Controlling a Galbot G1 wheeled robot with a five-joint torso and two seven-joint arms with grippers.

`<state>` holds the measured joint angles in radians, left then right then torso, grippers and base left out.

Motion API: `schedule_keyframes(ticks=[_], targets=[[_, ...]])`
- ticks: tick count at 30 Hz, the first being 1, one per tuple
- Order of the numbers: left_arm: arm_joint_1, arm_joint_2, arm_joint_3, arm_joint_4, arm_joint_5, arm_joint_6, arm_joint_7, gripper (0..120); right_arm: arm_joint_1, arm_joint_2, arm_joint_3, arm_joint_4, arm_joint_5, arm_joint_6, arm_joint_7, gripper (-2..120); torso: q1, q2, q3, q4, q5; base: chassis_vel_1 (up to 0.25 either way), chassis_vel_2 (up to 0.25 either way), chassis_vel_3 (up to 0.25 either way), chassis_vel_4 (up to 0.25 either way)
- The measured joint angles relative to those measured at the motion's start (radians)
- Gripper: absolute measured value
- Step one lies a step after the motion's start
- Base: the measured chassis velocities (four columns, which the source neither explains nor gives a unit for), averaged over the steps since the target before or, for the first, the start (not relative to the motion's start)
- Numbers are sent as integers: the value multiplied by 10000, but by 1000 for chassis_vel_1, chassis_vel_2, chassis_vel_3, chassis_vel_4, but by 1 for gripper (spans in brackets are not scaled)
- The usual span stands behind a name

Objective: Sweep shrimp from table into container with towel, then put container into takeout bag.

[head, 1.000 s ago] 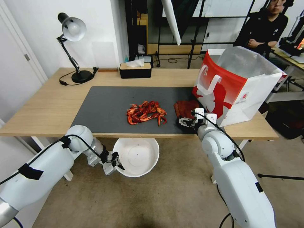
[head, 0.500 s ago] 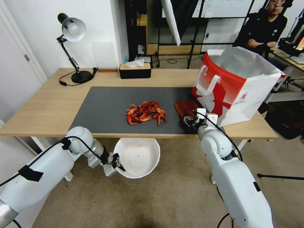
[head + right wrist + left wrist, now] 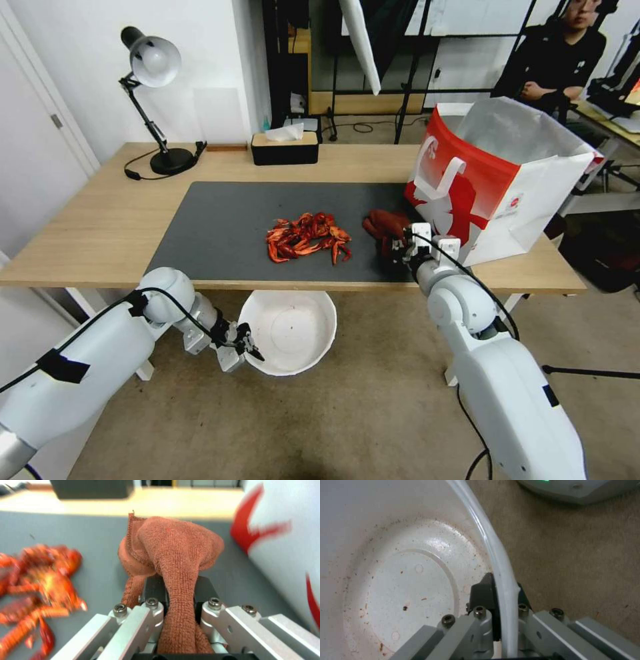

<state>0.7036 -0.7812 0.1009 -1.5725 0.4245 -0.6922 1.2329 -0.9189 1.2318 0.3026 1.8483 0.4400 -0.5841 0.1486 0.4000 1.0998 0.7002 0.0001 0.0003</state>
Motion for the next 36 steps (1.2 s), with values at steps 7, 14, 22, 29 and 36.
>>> schedule_keyframes(ticks=[7,14,22,29,36], targets=[[-68,-20,-7,178,-58,2,-4,0,1452,-479,-487,-1427,-632,1865,-1848,7,0,0,0,0,-4,0,0,0,0],[-290,-45,113,361,-387,243,250,0,2705,-606,-1107,-2840,-1033,2197,-3281,7,1,0,-1,-1,-4,0,0,0,0],[-725,-116,558,439,-667,374,517,0,3372,-321,-1649,-3947,-1735,2103,-3989,7,1,2,-1,-1,-4,0,0,0,0],[-971,-255,771,514,-736,391,558,0,3638,-175,-1832,-4596,-1873,2108,-4452,7,1,2,-1,-1,-4,0,0,0,0],[-1139,-360,936,633,-776,364,542,0,3640,-286,-1978,-4881,-1971,2220,-4819,7,1,2,-2,0,-4,0,0,0,0]])
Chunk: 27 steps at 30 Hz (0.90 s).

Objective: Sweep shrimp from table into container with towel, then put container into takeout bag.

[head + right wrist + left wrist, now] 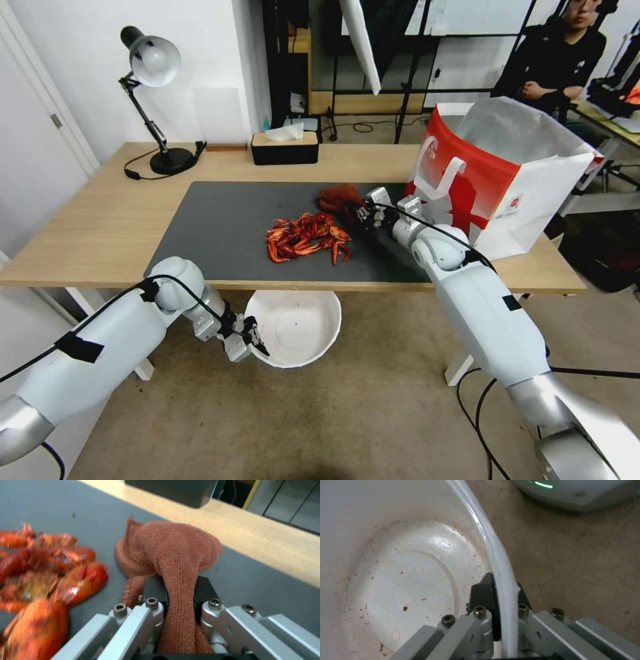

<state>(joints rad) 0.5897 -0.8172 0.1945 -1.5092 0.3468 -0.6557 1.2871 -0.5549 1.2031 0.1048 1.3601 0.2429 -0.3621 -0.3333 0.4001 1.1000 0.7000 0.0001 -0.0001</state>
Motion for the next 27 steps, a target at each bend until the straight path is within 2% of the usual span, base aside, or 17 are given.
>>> schedule_keyframes(ticks=[13,27], targets=[[-229,-106,264,95,-131,25,-45,0,-816,-384,0,976,7,-216,-166,7,-1,0,0,-2,1,0,0,0,0],[-283,-172,320,151,-133,48,-67,0,-1618,-553,-38,2072,-29,-418,-192,7,-2,0,-1,0,1,0,0,0,0]])
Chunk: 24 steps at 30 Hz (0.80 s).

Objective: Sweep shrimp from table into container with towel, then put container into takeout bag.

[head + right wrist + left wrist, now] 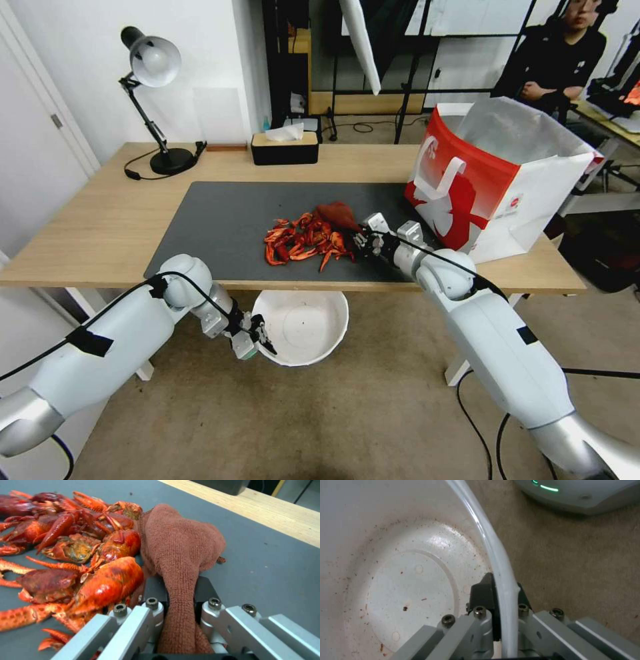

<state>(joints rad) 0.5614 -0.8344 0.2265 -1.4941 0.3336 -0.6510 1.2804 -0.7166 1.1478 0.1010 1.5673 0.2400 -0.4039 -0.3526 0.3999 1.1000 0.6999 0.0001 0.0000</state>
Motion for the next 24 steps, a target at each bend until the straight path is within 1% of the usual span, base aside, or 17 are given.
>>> schedule_keyframes(ticks=[18,24], targets=[[-19,-1,-71,111,5,3,-25,0,-790,-61,107,891,-120,-96,9,7,0,0,0,-1,-1,0,0,0,0],[-27,-50,-79,141,2,4,-33,0,-1303,1,229,1301,-361,-113,22,7,0,0,0,-1,0,0,0,0,0]])
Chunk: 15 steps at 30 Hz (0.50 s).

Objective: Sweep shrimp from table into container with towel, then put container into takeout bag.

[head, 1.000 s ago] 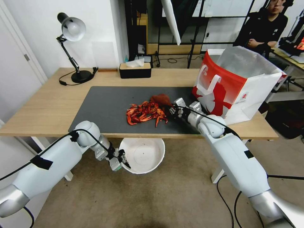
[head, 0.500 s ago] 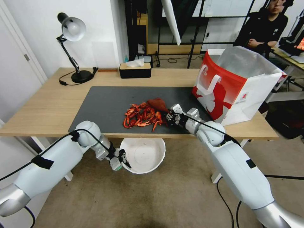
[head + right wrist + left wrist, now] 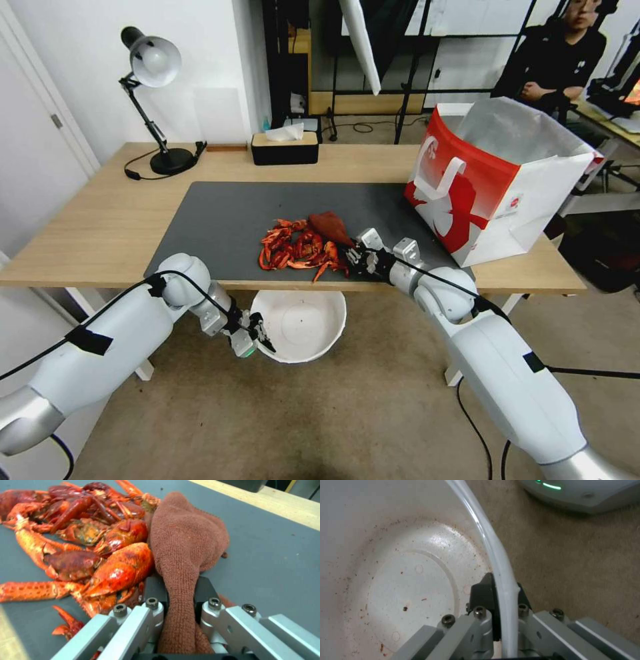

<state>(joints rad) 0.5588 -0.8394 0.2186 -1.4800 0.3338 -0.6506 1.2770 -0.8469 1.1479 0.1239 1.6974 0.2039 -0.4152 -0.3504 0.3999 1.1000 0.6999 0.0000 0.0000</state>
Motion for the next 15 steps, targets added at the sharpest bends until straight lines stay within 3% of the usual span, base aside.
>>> schedule_keyframes(ticks=[15], targets=[[-17,-29,-12,43,-4,-1,-6,0,-922,137,234,831,-263,-30,124,7,0,0,2,1,0,0,0,0,0]])
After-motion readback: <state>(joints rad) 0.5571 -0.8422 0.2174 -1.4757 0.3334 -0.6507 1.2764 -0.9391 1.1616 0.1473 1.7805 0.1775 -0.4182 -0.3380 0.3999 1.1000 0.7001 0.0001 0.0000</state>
